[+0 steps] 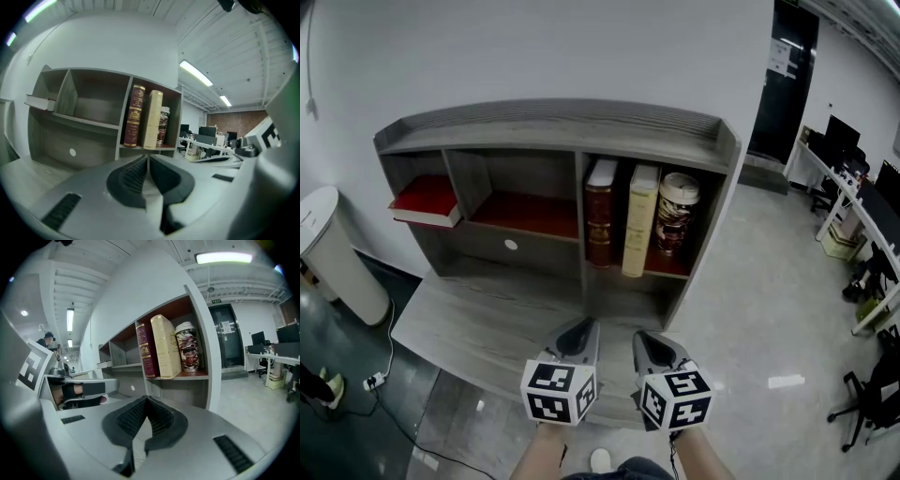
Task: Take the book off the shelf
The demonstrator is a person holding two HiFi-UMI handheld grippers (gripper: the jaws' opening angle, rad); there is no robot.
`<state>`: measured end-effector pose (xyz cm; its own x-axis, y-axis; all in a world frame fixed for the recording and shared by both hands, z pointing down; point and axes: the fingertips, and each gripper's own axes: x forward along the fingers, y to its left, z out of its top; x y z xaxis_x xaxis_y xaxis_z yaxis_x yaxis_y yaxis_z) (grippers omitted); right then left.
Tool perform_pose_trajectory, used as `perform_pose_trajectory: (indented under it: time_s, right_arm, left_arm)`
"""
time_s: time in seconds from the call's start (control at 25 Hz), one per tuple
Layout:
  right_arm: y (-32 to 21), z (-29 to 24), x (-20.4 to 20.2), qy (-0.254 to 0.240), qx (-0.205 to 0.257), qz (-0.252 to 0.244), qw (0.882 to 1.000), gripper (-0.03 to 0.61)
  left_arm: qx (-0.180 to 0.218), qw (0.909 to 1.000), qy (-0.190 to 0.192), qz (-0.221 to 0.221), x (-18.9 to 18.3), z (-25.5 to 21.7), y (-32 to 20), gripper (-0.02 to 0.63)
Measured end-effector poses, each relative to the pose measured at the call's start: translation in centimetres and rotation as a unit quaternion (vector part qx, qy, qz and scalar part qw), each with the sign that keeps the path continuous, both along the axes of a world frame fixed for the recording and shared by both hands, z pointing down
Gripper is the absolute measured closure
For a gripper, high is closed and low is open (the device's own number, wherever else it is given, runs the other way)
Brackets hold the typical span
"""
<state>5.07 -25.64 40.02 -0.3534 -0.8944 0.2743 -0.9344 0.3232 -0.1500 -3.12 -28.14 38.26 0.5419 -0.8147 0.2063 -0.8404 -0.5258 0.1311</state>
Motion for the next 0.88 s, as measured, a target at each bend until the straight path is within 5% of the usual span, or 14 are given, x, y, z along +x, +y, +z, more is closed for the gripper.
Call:
perform_pose_trajectory:
  time_s: [0.32, 0.56, 0.88]
  right_arm:
    - [-2.4, -0.4, 0.6, 0.011, 0.000, 0.000, 1.000, 0.571]
    - [-3.9, -0.8, 1.1, 0.014, 0.000, -0.011, 1.000, 0.571]
    - [-5.1, -0.2, 2.0, 0.019, -0.010, -0.020, 1.000, 0.571]
  left_arm:
    - [0.012, 0.9999, 0.006, -0.004, 0.4, -2.2, -4.7, 0.597]
    - [0.010, 0.9992, 0.024, -0.031, 0.1, -3.9, -8.2, 0.509]
    - [0.035, 0.9979, 0.002, -0.055, 0.8, -6.3, -11.6, 0.431]
